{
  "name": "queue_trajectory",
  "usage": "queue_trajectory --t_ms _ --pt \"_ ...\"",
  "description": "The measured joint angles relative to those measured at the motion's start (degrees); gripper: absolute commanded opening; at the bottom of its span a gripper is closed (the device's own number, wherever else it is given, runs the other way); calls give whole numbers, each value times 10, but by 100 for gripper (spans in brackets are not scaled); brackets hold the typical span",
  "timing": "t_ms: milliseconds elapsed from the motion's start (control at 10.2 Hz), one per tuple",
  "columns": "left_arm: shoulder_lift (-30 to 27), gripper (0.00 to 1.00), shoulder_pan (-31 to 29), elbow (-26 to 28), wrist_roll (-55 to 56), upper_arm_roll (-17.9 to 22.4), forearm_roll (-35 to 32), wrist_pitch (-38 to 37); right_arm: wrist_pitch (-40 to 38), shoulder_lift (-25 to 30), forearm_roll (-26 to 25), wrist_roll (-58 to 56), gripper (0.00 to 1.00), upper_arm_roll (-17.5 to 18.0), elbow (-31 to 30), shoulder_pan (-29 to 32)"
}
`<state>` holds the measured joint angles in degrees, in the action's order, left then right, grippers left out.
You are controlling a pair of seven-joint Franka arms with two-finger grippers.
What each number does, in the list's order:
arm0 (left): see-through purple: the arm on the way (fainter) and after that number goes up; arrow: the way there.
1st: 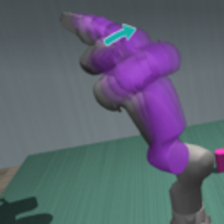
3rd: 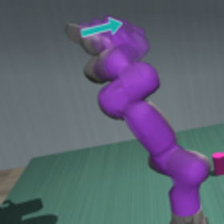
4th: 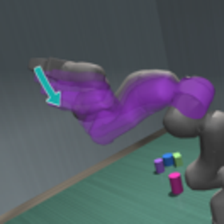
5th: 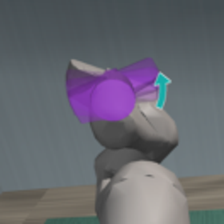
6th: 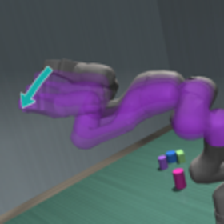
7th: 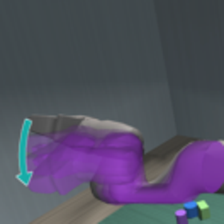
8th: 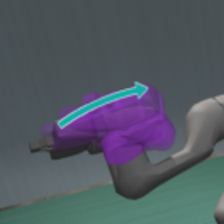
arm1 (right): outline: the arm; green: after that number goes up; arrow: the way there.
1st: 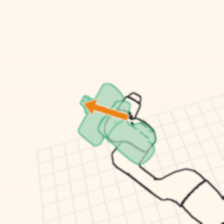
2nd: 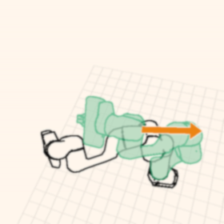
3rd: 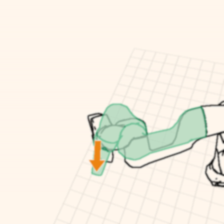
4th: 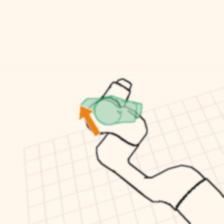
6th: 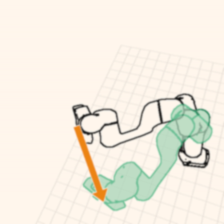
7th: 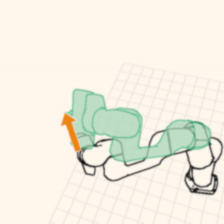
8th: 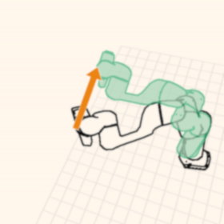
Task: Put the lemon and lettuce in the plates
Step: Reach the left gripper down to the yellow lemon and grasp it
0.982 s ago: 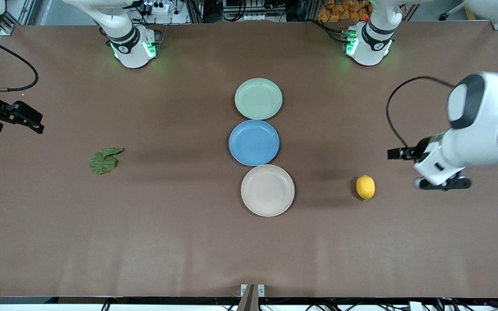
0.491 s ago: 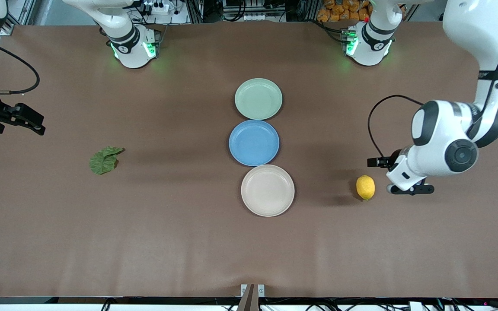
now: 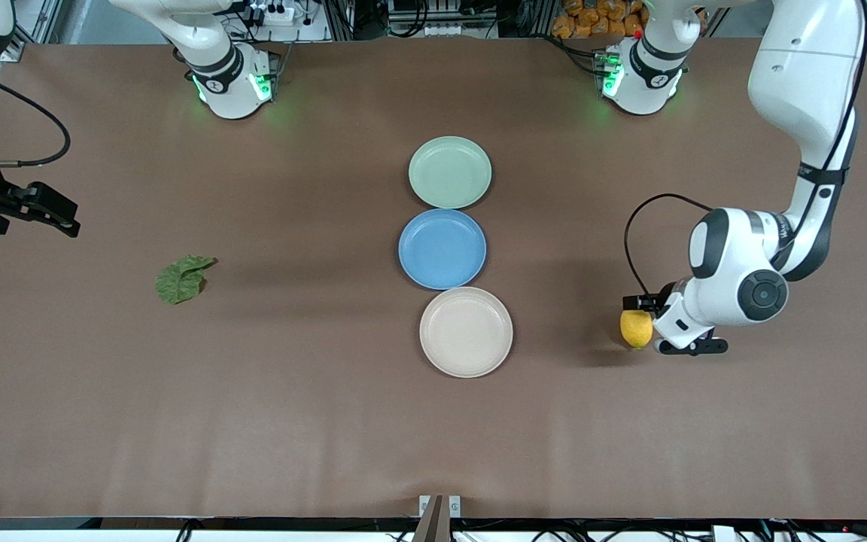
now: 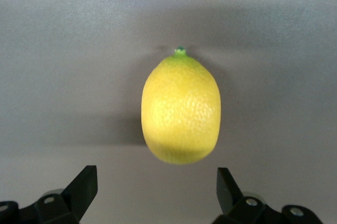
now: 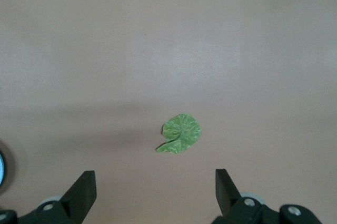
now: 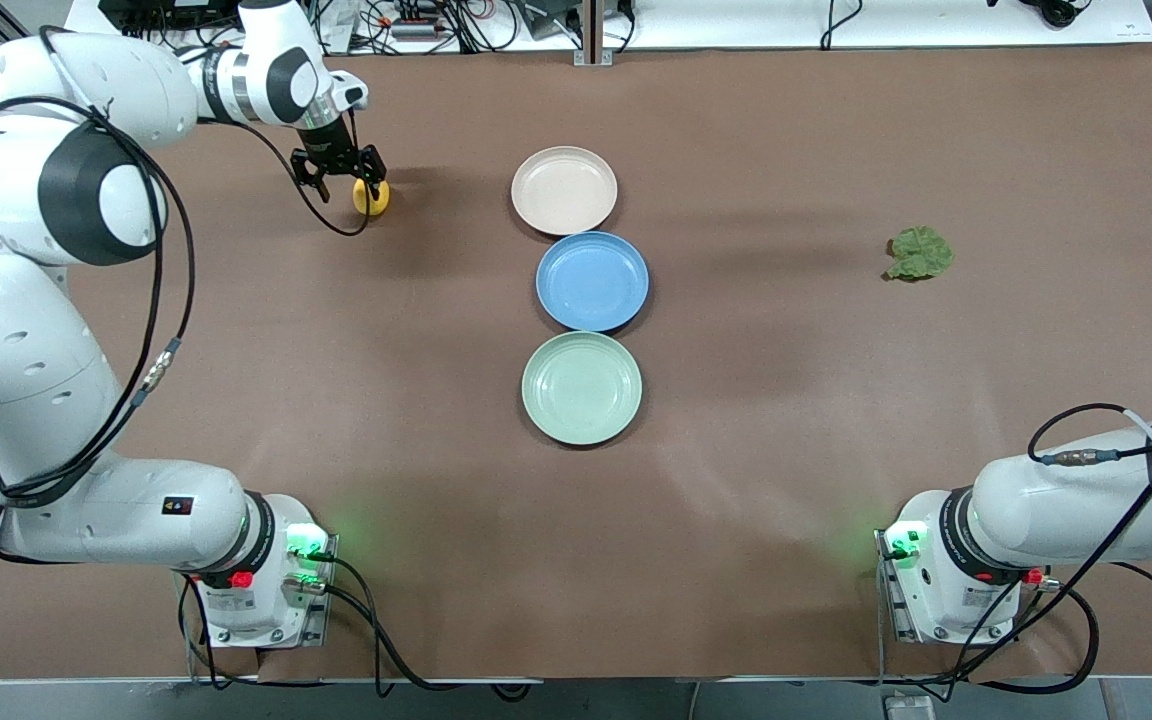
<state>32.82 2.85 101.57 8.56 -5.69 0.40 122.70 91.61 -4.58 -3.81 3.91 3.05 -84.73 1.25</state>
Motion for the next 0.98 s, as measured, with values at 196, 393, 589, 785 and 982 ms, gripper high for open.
queue_trajectory --t_ms 196,393,589,785,982 --pt "12 100 0 -3 0 0 0 27 0 -2 0 0 100 0 0 0" --pt "23 100 0 -14 0 0 0 36 0 -6 0 0 100 0 0 0" --pt "36 87 1 -20 0 -1 0 50 1 -11 -1 0 100 -1 0 1" --pt "50 41 2 -21 0 -1 0 64 2 -20 -2 0 100 -2 0 2" --pt "57 0 3 -23 0 -1 0 70 3 -26 -3 0 100 -5 0 8"
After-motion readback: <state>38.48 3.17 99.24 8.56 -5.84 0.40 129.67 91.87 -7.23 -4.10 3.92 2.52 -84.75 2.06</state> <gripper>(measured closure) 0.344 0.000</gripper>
